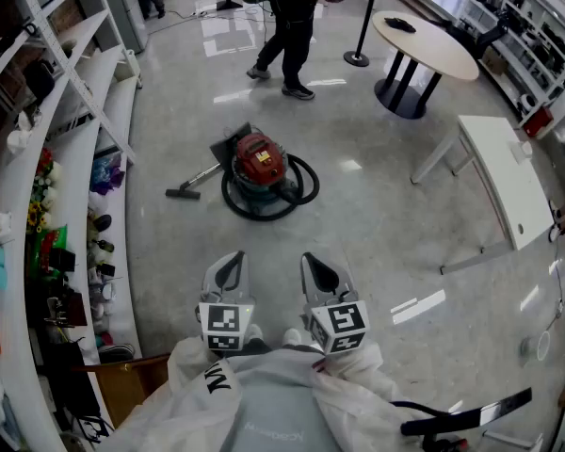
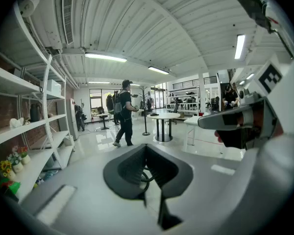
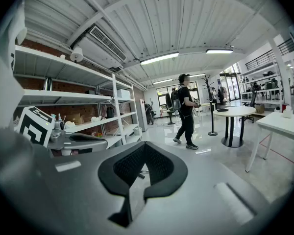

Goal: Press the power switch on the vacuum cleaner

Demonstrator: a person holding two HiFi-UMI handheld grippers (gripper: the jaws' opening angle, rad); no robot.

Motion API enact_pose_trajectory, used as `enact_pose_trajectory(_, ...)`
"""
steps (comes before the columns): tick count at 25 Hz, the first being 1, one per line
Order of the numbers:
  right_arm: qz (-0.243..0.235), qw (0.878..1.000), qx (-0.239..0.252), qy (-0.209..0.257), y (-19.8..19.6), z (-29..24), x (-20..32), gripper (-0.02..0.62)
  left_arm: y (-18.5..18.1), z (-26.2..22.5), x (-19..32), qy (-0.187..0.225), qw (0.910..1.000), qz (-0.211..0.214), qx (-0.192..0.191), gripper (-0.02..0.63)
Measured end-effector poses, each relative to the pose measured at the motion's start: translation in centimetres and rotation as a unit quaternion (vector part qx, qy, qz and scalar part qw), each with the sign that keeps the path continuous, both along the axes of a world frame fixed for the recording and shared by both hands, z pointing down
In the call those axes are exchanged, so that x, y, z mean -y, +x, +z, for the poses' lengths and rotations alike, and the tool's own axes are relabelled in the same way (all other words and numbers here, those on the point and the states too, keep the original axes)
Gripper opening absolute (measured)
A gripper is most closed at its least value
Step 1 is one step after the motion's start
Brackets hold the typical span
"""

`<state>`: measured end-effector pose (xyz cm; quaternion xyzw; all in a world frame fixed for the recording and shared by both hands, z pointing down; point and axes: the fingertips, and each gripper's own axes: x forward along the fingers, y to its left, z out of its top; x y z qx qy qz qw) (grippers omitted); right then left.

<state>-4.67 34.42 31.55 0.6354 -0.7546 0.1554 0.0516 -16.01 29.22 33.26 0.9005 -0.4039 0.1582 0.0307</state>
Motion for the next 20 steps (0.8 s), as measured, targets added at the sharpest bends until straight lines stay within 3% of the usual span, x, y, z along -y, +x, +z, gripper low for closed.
enact_pose_trajectory(20, -0.010, 1.000, 0.020, 0.003, 1.4, 0.1, -0.1, 0.000, 1.0, 0.2, -0.4, -0.002, 0.9999, -0.012, 0.003, 0.000)
